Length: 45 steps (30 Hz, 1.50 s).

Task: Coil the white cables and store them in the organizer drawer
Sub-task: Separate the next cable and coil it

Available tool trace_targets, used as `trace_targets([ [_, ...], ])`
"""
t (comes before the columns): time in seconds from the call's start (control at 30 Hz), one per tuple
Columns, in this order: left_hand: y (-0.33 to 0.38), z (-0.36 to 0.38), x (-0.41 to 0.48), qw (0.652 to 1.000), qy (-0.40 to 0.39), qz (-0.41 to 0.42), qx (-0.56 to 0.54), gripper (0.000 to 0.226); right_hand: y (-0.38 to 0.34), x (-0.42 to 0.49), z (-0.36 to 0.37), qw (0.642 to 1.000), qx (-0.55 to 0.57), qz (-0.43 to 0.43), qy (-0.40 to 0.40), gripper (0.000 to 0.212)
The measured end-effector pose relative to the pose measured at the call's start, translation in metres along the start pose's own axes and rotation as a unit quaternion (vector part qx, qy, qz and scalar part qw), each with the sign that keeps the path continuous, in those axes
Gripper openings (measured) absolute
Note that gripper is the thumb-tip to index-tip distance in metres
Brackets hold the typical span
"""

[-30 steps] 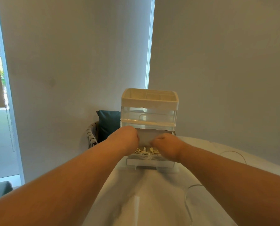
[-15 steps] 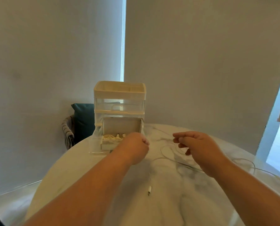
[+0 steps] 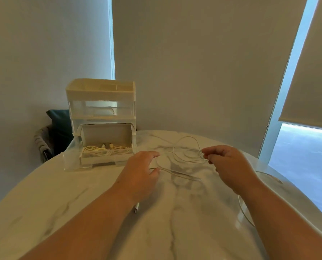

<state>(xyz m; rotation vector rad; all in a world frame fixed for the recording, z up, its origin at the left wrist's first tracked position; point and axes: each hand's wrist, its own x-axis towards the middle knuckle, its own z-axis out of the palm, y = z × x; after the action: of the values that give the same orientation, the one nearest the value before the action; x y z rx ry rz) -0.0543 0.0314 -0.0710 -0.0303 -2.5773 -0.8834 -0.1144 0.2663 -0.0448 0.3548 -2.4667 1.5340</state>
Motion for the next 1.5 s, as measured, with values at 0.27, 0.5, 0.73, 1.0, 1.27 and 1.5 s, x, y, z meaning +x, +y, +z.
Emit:
trace_targets([
  [0.27, 0.021, 0.0, -0.008, 0.994, 0.039, 0.103, 0.002, 0.032, 0.003, 0.014, -0.061, 0.984, -0.132, 0.023, 0.116, 0.033],
  [0.5, 0.048, 0.018, -0.028, 0.978, -0.128, 0.166, 0.023, 0.03, 0.029, 0.022, -0.074, 0.872, -0.43, 0.185, -0.145, 0.037],
  [0.73, 0.056, 0.029, -0.033, 0.961, -0.192, 0.193, 0.052, 0.047, 0.039, 0.022, -0.059, 0.854, -0.465, 0.158, -0.173, 0.035],
  [1.0, 0.051, 0.025, -0.03, 0.985, -0.1, 0.141, -0.001, 0.047, 0.015, 0.025, -0.062, 0.982, -0.094, 0.163, 0.003, 0.023],
  [1.27, 0.04, 0.024, -0.024, 0.991, -0.075, 0.107, 0.009, 0.047, 0.005, 0.018, -0.056, 0.952, 0.294, 0.083, 0.021, 0.016],
  [1.5, 0.054, 0.01, -0.025, 0.994, -0.027, 0.067, -0.088, 0.037, -0.014, -0.002, -0.024, 0.896, 0.388, 0.047, -0.212, 0.012],
])
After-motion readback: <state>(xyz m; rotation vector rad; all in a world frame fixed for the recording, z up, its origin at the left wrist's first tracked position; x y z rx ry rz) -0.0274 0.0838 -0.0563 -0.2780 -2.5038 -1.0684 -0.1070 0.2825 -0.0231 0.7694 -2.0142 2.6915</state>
